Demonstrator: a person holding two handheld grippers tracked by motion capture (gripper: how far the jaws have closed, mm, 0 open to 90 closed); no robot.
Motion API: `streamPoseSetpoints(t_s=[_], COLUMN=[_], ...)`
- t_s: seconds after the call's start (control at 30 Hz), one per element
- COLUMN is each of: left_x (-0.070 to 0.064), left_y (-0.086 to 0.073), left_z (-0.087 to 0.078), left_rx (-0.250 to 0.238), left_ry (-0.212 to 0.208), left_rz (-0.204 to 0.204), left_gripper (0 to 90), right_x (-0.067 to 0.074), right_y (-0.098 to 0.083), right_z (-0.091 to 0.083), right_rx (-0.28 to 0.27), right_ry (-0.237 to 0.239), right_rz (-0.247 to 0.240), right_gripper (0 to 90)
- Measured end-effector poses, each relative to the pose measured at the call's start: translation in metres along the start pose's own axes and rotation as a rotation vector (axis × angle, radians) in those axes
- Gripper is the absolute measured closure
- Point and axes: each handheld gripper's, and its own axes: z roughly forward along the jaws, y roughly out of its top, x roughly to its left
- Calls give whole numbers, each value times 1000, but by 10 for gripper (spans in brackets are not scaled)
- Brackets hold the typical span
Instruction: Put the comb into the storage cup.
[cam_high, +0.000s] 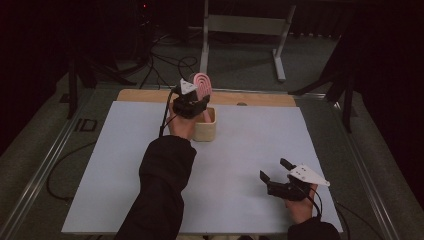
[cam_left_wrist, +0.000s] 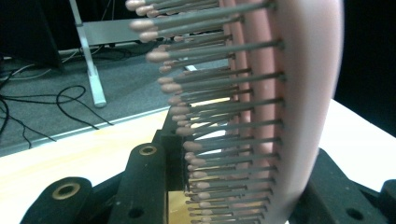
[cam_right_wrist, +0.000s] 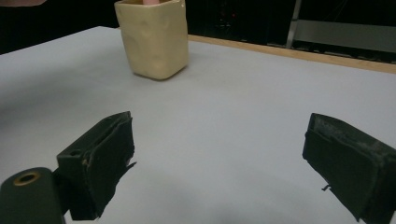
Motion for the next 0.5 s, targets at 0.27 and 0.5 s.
streamPoseSetpoints(t_s=[0.27, 0.5], left_x=[-4, -2], left_y=[-4, -12], left_z=[-1, 0], left_rx=[-8, 0], left_ry=[-5, -8], left_rz=[-2, -22], left_gripper=[639, 639], right_x=[0, 1], right_y=[0, 0], right_z=[0, 1], right_rx=[-1, 1], right_ry=[0, 0], right_rz=[-1, 1], right_gripper=[86, 86])
